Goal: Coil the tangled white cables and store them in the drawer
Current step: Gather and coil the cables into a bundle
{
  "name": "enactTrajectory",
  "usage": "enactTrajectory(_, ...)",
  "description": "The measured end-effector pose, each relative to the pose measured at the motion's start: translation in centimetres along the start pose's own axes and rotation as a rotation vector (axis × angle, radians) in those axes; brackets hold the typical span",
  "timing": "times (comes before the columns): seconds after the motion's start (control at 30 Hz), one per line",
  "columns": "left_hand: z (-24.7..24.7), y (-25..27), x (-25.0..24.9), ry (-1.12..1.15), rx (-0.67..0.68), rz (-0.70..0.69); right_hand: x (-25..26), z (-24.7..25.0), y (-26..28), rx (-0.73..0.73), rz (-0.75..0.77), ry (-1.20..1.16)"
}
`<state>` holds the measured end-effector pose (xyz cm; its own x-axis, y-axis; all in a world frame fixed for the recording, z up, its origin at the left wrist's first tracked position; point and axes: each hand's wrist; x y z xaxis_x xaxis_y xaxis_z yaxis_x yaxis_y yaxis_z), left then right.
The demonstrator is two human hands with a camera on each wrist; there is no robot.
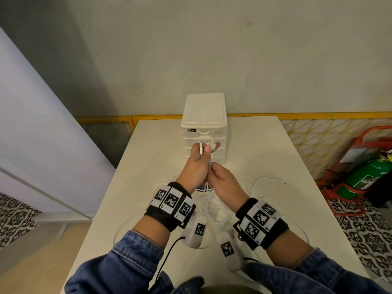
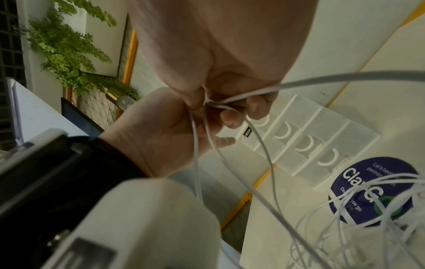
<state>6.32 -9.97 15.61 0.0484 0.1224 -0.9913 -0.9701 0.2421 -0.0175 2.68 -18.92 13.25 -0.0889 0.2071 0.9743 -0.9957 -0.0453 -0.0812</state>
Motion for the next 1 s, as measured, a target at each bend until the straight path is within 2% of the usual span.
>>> enactTrajectory(0.17,0.4,0.0,0.2,0.121,0.076,0.091,-0.3,0.3,0.1,0.036,-0.014,0.059)
enactTrajectory(0.37,0.6,0.1,0.5,0.182,0.079,0.094,-0.7,0.1,-0.2,0.093,-0.044,0.096)
enactTrajectory(0.5,0.9,0.2,0.6,0.031,0.175,0.12,-1.0,0.1,-0.3,0.035,0.003,0.108)
enactTrajectory(0.57,1.0,0.0,0.8,0.039,0.155,0.146,-1.0,-0.1,-0.4,0.024,0.0,0.081)
enactTrajectory(0.67,1.1,-0.3,0.8,0.127,0.016,0.136,-0.7,0.0,-0.6,0.014,-0.01,0.034)
enactTrajectory(0.77,2.3,-0.7,0.3,-0.037,-0.101,-0.005,-1.1,0.7,-0.9,0.035,-0.012,0.13)
enactTrajectory(0.87,3.6,-1.5,-0.1,-0.248,0.008,-0.061,-1.6,1.2,-0.9,0.07,-0.027,0.12)
enactTrajectory(1.0,3.9,-2.1,-0.1,-0.276,0.089,-0.022,-1.9,0.8,-1.0,0.155,-0.025,0.068)
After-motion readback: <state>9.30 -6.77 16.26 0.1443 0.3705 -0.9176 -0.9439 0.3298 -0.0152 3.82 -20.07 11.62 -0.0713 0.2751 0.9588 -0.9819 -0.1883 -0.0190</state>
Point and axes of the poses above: each hand's wrist, its own y-axis away from the middle knuckle, its own z-axis out of the back of the hand, x = y × z
